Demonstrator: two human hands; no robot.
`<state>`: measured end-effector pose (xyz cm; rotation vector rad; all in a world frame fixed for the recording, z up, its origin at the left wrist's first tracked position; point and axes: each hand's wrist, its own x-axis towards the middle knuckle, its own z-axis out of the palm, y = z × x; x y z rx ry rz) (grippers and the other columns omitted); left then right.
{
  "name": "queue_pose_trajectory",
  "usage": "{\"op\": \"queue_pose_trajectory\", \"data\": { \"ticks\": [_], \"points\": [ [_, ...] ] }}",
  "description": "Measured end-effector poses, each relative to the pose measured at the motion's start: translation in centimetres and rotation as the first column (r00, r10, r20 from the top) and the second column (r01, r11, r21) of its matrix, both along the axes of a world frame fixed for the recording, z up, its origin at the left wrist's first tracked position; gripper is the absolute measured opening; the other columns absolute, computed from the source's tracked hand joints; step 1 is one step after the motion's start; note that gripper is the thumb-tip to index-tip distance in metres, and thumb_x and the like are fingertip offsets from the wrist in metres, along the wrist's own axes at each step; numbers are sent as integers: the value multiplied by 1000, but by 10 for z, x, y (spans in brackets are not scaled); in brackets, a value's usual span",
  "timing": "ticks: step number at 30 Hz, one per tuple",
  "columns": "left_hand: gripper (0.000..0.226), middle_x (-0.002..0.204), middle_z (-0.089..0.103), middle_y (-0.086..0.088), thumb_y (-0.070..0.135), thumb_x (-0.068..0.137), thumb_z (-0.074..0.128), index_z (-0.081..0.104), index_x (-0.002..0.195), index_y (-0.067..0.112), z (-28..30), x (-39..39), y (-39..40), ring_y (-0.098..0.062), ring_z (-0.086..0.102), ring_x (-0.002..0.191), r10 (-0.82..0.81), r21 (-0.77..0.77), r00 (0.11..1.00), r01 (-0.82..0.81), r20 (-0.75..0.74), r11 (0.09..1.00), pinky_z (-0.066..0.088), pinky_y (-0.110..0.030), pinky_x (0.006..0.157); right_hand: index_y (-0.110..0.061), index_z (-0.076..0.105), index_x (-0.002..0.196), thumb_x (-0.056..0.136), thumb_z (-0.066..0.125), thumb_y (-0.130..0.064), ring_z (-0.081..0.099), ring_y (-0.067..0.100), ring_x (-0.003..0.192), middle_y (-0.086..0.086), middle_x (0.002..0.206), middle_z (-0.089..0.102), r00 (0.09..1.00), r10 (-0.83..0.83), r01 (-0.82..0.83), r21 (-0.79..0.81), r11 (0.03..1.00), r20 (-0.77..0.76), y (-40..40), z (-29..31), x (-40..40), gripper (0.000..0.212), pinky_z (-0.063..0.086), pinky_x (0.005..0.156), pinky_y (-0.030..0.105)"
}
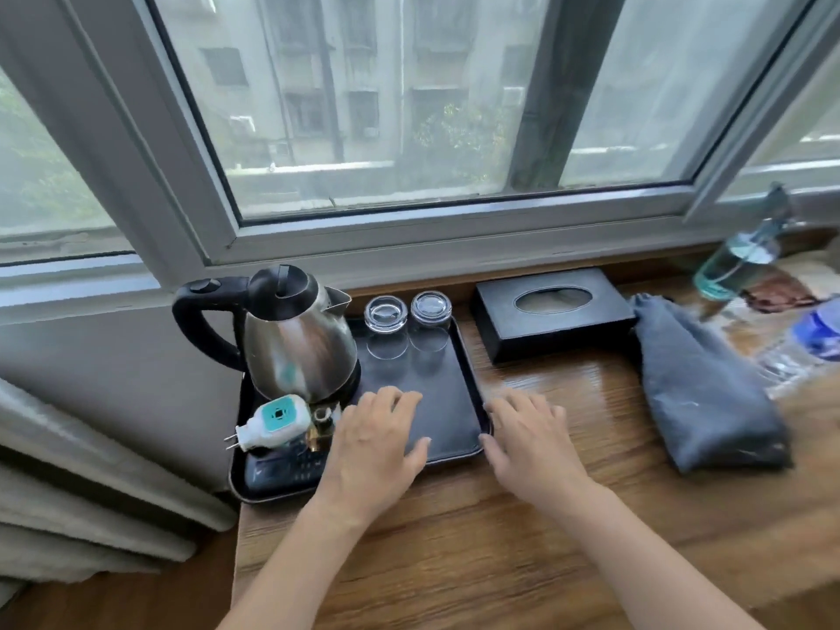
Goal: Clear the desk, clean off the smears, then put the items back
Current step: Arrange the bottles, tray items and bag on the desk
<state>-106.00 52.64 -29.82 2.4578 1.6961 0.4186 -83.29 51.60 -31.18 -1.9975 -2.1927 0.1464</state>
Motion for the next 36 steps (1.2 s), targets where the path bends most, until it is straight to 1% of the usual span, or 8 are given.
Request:
{"op": "queue_pose_trajectory", "data": {
  "ticks": [3, 9, 16, 21, 25, 30, 33, 36],
  "points": [
    [51, 109, 66, 2, 41, 81, 78, 67, 126, 20, -1, 30, 9, -26, 64, 91, -73, -32, 997, 73, 23, 997, 57, -43, 75, -27, 60, 123, 92, 63, -41, 53, 25, 110, -7, 118, 60, 996, -84, 84, 2, 996, -19, -14, 4, 28, 34, 38, 90, 42],
    [47, 127, 61, 5, 39, 97, 67, 59, 140, 23, 5, 99, 20, -22, 59, 112, -181, -80, 979, 189, 97, 979, 51, -39, 95, -28, 63, 122, 93, 64, -42, 52, 21, 108, -9, 116, 58, 986, -159, 160, 24, 987, -43, -26, 15, 85, 32, 36, 88, 37],
    [46, 140, 56, 8, 37, 104, 59, 51, 148, 25, 17, 193, 33, -14, 51, 131, -162, -203, 960, 210, 228, 956, 43, -33, 110, -26, 68, 112, 89, 71, -34, 53, 20, 109, -7, 115, 62, 975, -191, 207, 155, 966, -110, -8, 36, 181, 24, 40, 89, 40],
    [38, 127, 64, 8, 39, 104, 59, 57, 140, 26, 20, 283, 44, -11, 61, 113, 5, -383, 921, 157, 390, 911, 52, -35, 101, -23, 64, 120, 92, 67, -33, 53, 29, 111, 4, 120, 61, 933, -336, 347, 79, 935, -128, 13, 40, 273, 30, 43, 95, 48],
    [46, 123, 69, 6, 50, 102, 59, 54, 139, 24, 16, 343, 54, -15, 66, 110, 210, -527, 880, 52, 425, 848, 53, -39, 100, -15, 63, 122, 92, 67, -27, 53, 34, 108, 11, 113, 59, 935, -302, 313, 34, 949, -183, 18, 29, 304, 33, 49, 93, 49],
    [59, 113, 66, 6, 64, 93, 65, 51, 126, 16, 14, 386, 58, -17, 64, 103, 369, -671, 845, -17, 386, 741, 52, -35, 84, -23, 55, 131, 94, 57, -48, 52, 34, 113, 6, 118, 57, 934, -333, 328, -58, 943, -127, 14, 13, 309, 45, 47, 95, 52],
    [59, 111, 67, 5, 62, 88, 72, 54, 121, 16, 11, 397, 57, -14, 65, 101, 470, -699, 756, -24, 455, 715, 57, -36, 86, -30, 47, 137, 91, 54, -58, 52, 33, 115, 3, 121, 58, 927, -354, 340, -117, 933, -124, 11, 8, 310, 54, 46, 95, 51],
    [37, 111, 72, 2, 39, 94, 76, 59, 119, 18, 6, 403, 56, -12, 70, 97, 547, -699, 603, 26, 581, 714, 61, -27, 74, -28, 54, 135, 94, 49, -54, 56, 30, 109, 2, 115, 61, 932, -292, 283, -71, 956, -215, 7, 6, 311, 48, 49, 90, 48]
  ]
}}
